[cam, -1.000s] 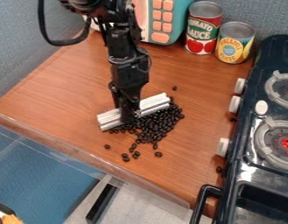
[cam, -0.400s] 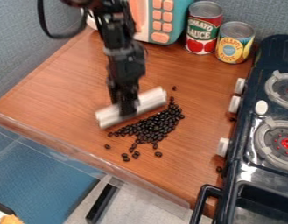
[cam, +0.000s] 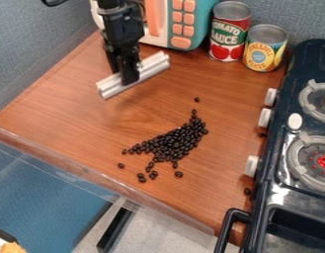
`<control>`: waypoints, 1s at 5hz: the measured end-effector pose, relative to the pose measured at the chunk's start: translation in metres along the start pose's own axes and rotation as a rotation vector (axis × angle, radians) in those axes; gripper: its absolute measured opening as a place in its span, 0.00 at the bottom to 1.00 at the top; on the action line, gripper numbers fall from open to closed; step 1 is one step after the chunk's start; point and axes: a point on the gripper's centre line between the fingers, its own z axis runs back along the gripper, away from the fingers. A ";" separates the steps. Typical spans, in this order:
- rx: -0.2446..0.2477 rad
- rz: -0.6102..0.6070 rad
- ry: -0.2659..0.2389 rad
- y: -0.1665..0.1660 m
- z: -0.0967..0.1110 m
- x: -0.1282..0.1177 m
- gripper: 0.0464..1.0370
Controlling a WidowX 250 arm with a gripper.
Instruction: Sweep into pile
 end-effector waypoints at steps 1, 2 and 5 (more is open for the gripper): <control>-0.007 -0.037 0.027 0.010 -0.005 0.009 0.33; -0.014 -0.116 0.104 0.007 -0.032 0.023 0.33; 0.072 -0.394 0.120 -0.025 -0.045 0.055 0.33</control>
